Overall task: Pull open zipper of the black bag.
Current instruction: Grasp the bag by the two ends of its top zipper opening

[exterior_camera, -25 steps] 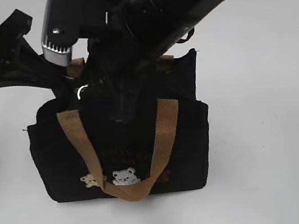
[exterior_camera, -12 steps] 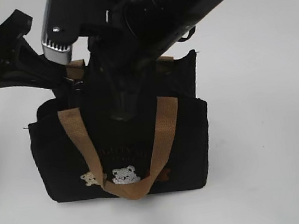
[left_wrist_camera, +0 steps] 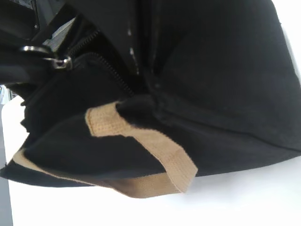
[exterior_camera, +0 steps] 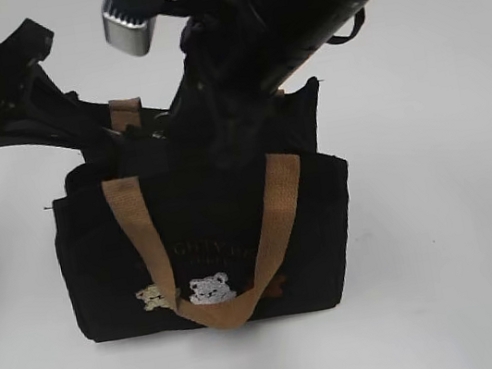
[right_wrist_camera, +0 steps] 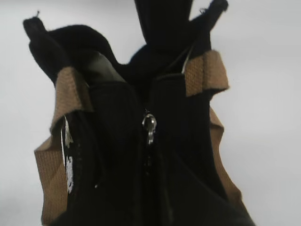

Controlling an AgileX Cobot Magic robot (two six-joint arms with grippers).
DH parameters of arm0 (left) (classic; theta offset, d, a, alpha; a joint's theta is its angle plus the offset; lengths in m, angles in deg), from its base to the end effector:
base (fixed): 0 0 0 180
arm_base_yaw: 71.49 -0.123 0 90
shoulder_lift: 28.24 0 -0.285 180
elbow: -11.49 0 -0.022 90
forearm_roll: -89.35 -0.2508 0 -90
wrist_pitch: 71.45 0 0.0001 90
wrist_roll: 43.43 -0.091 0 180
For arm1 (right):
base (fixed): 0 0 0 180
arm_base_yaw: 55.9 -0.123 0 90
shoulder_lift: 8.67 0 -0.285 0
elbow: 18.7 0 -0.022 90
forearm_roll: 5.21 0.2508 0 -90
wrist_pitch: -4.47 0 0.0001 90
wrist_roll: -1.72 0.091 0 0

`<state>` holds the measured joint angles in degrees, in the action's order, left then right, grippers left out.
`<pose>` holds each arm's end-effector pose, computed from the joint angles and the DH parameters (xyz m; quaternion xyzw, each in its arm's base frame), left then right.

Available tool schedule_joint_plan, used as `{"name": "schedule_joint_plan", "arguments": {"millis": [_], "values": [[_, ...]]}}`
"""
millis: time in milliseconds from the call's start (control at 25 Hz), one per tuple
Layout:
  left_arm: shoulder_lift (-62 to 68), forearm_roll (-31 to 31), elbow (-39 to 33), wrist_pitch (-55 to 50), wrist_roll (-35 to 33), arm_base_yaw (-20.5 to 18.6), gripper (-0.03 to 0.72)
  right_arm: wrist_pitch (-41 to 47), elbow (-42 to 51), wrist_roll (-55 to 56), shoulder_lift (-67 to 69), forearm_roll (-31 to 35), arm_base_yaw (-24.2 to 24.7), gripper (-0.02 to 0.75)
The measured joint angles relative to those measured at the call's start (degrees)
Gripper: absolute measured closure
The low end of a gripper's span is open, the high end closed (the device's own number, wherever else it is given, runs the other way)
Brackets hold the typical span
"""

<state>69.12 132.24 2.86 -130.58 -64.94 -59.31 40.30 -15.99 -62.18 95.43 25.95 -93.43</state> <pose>0.2944 -0.1180 0.2898 0.1283 0.9255 -0.3245 0.1474 0.2792 0.2493 0.2829 -0.6076 0.6985 0.1425 0.3503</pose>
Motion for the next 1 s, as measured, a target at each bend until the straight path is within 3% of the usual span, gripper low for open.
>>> {"name": "schedule_joint_plan", "arguments": {"millis": [760, 1000], "values": [[0.0, -2.8, 0.0, 2.0, -0.1, 0.0, 0.699, 23.5, 0.0, 16.5, -4.6, -3.4, 17.0, 0.727], [0.0, -2.9, 0.0, 2.0, -0.1, 0.0, 0.699, 25.8, 0.0, 20.0, -4.7, -4.8, 19.8, 0.727]]}}
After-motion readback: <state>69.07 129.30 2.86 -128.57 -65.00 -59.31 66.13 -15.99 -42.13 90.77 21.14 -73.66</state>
